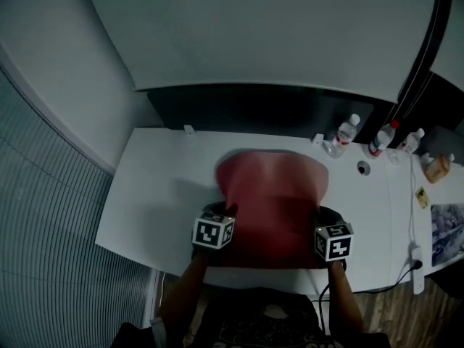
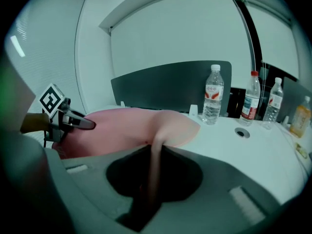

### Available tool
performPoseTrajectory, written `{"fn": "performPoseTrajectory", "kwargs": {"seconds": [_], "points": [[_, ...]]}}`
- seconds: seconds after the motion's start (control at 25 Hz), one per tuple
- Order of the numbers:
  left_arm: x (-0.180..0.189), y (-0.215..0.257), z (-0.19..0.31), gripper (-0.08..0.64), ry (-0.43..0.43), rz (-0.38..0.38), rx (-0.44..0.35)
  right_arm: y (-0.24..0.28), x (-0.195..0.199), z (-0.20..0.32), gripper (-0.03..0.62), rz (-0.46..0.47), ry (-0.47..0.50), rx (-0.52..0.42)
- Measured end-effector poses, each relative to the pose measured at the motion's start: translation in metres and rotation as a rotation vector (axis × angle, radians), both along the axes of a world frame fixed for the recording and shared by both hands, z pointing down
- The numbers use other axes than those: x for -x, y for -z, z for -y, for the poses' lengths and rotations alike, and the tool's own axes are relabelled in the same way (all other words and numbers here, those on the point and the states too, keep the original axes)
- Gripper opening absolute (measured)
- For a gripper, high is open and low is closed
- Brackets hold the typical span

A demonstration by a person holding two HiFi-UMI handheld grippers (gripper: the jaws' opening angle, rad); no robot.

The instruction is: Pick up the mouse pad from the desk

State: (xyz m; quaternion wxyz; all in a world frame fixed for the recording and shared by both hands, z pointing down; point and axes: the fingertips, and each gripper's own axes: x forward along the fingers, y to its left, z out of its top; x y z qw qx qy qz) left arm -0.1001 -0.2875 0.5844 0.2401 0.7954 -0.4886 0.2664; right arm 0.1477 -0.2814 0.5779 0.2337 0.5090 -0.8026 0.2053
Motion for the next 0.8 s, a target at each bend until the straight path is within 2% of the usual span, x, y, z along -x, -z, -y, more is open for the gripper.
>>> {"fn": "performPoseTrajectory", "kwargs": {"seconds": [0.2,0.8], "points": [[0.000,0.024,0.004,0.064,0.014,-0.015,-0.048,0.025,0.006,0.004,0.050,0.014,0.006,-0.059],[-0.001,0.138,0.029,0.064,0.042,-0.025,-0.306,0.134,0.013,0.031,0.051,0.007,-0.004,-0.322]]}}
